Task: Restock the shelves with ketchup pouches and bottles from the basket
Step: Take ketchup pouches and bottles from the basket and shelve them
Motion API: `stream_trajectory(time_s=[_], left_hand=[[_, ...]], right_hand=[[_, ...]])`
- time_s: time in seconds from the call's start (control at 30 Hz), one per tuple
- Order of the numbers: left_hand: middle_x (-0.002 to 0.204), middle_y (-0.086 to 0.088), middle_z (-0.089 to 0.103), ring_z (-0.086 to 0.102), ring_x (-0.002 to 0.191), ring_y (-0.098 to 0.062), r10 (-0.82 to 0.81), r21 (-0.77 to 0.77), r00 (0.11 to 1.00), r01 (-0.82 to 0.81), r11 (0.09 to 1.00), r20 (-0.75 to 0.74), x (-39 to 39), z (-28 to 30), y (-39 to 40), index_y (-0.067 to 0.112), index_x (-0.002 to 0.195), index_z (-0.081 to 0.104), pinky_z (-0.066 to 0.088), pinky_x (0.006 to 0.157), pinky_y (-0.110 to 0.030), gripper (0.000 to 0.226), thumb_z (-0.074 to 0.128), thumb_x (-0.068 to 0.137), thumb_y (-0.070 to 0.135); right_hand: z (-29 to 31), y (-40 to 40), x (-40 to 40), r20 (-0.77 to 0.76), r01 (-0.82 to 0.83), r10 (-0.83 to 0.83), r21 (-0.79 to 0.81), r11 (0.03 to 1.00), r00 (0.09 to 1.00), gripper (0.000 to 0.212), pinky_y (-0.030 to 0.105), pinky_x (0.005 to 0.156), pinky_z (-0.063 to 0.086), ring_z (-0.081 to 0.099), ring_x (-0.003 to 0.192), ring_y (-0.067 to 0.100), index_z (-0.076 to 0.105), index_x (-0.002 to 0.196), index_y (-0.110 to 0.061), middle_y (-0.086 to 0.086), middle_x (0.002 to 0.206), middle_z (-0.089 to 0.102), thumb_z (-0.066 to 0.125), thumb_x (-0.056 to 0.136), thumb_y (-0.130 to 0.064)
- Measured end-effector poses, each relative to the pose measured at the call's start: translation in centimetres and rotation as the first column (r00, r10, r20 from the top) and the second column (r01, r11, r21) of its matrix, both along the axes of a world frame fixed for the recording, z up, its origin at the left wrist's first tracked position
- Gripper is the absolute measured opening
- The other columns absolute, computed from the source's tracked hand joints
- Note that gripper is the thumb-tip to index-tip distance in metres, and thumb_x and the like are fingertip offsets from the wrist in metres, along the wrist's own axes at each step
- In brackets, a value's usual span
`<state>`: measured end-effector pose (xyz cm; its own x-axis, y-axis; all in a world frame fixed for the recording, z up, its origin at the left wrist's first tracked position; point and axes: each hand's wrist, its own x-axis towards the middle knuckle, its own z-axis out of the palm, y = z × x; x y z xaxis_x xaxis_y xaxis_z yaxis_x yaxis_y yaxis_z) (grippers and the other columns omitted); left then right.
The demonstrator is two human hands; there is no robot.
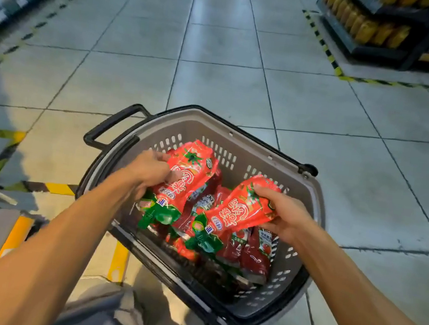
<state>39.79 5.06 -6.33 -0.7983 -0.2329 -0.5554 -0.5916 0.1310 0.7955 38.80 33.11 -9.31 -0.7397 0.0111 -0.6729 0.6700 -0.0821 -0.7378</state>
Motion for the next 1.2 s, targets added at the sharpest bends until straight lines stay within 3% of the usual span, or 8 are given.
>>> stream_trajectory(time_s=[0.2,0.33,0.43,0.6,0.7,0.83,0.97,1.2], left_hand=[[0.115,-0.022,0.068,0.065,0.092,-0.032,0.192,0.280,0.980,-0.171,0.945,-0.048,7.9,8.2,-3.4,0.000,0.124,0.062,0.056,0.083,-0.045,0.031,0.055,0.095,0.004],[0.107,-0.015,0.067,0.066,0.084,-0.025,0.367,0.400,0.916,-0.279,0.873,-0.162,14.8,12.6,-5.7,0.003,0.119,0.063,0.059,0.077,-0.041,0.028,0.054,0.092,0.005],[0.090,-0.012,0.075,0.073,0.071,-0.023,0.450,0.444,0.861,-0.316,0.839,-0.238,21.4,14.8,-7.5,0.004,0.105,0.069,0.062,0.062,-0.035,0.027,0.060,0.080,0.007],[0.077,-0.006,0.072,0.067,0.059,-0.016,0.653,0.481,0.704,-0.486,0.730,-0.280,33.6,16.0,-9.6,0.003,0.115,0.064,0.059,0.061,-0.028,0.039,0.060,0.076,0.004],[0.086,-0.005,0.069,0.063,0.064,-0.017,0.779,0.445,0.548,-0.641,0.625,-0.304,41.3,16.2,-10.0,0.008,0.119,0.062,0.056,0.062,-0.028,0.050,0.064,0.069,0.002],[0.072,-0.003,0.066,0.062,0.056,-0.014,0.898,0.507,0.294,-0.747,0.429,-0.327,50.6,16.0,-9.3,0.012,0.104,0.059,0.058,0.050,-0.029,0.038,0.061,0.071,-0.007],[0.098,-0.012,0.074,0.073,0.078,-0.023,0.968,0.625,-0.044,-0.771,0.124,-0.247,58.4,15.2,-8.0,0.005,0.113,0.067,0.062,0.060,-0.040,0.040,0.069,0.075,0.017],[0.096,-0.008,0.077,0.074,0.072,-0.020,0.870,0.663,-0.460,-0.710,-0.237,-0.181,69.8,13.2,-3.9,0.019,0.108,0.068,0.055,0.067,-0.033,0.040,0.073,0.070,0.031]], right_hand=[[4.7,-1.4,2.7,0.001,-0.031,0.032,-0.195,0.980,0.999,0.041,0.040,0.074,0.060,0.073,0.089,0.025,0.066,0.117,-0.010,0.013,0.099,0.077,0.079,0.080,-0.022],[8.3,-4.9,5.2,-0.030,-0.135,0.133,-0.317,0.939,0.991,0.039,0.041,0.084,0.055,0.068,0.093,0.025,0.065,0.118,-0.014,0.012,0.102,0.076,0.074,0.081,-0.022],[10.3,-8.8,8.1,-0.048,-0.271,0.273,-0.371,0.888,0.961,0.033,0.037,0.075,0.052,0.066,0.088,0.026,0.065,0.116,-0.014,0.014,0.104,0.074,0.069,0.084,-0.022],[12.3,-16.8,14.6,-0.077,-0.498,0.535,-0.494,0.713,0.841,0.039,0.027,0.052,0.052,0.064,0.066,0.022,0.066,0.109,-0.013,0.012,0.086,0.070,0.068,0.071,-0.022],[12.9,-21.5,19.2,-0.078,-0.568,0.654,-0.580,0.584,0.752,0.042,0.028,0.054,0.056,0.068,0.064,0.022,0.067,0.107,-0.012,0.012,0.088,0.073,0.067,0.066,-0.016],[13.4,-26.7,25.7,-0.091,-0.653,0.804,-0.640,0.405,0.588,0.055,0.041,0.085,0.055,0.069,0.093,0.031,0.066,0.121,-0.005,0.018,0.114,0.073,0.066,0.066,-0.008],[14.2,-30.5,31.7,-0.133,-0.724,0.919,-0.662,0.197,0.371,0.040,0.033,0.055,0.059,0.075,0.074,0.027,0.072,0.102,0.000,0.019,0.102,0.076,0.072,0.062,-0.006],[14.1,-35.2,42.5,-0.180,-0.791,0.983,-0.598,-0.129,-0.025,0.052,0.049,0.091,0.054,0.072,0.104,0.036,0.062,0.124,0.004,0.025,0.118,0.070,0.071,0.073,-0.004]])
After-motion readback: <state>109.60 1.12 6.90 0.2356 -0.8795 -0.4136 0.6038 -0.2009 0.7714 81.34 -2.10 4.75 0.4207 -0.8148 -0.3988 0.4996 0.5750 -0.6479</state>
